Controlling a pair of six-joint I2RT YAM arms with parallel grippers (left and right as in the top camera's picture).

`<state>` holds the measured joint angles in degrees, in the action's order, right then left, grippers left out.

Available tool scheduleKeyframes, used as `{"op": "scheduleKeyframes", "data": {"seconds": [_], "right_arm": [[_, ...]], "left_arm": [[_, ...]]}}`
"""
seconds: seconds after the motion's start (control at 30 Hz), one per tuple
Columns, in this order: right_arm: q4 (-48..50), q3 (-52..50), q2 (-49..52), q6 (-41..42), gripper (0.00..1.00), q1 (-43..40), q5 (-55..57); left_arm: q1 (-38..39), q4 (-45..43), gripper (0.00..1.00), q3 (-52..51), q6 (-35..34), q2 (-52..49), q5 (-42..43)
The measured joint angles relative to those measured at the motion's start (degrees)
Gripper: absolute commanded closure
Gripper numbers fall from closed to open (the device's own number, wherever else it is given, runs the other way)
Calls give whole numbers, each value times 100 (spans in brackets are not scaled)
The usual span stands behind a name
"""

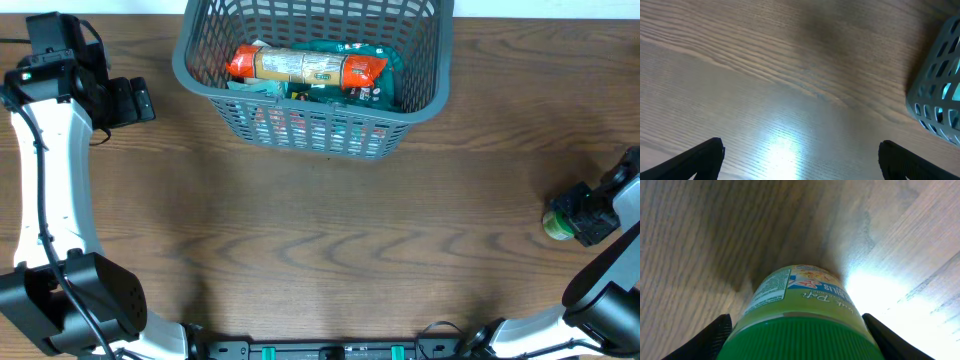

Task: Pack container
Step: 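Lift the jar with the right gripper and place it into the basket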

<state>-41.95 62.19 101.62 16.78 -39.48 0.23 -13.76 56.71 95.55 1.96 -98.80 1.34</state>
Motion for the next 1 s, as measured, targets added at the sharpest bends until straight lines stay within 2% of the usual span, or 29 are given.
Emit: {"op": "scheduleKeyframes", "data": {"seconds": [0.17, 0.3, 0.7, 0.83, 1.0], "right_arm": [[-319, 133, -13, -26, 99, 146, -332], [-699, 586, -201, -243, 99, 640, -452], [-984, 3888, -1355, -1488, 99, 3165, -645], [-555, 4572, -1384, -2052, 99, 3899, -671], [-186, 4723, -1384, -3254, 99, 4900, -957]], "left_arm": [[0, 0, 2, 0, 0, 0, 0], [0, 0, 1, 0, 0, 0, 0], [0, 0, 2, 0, 0, 0, 2], [0, 0, 1, 0, 0, 0, 0], [0, 0, 2, 0, 2, 0, 0]]}}
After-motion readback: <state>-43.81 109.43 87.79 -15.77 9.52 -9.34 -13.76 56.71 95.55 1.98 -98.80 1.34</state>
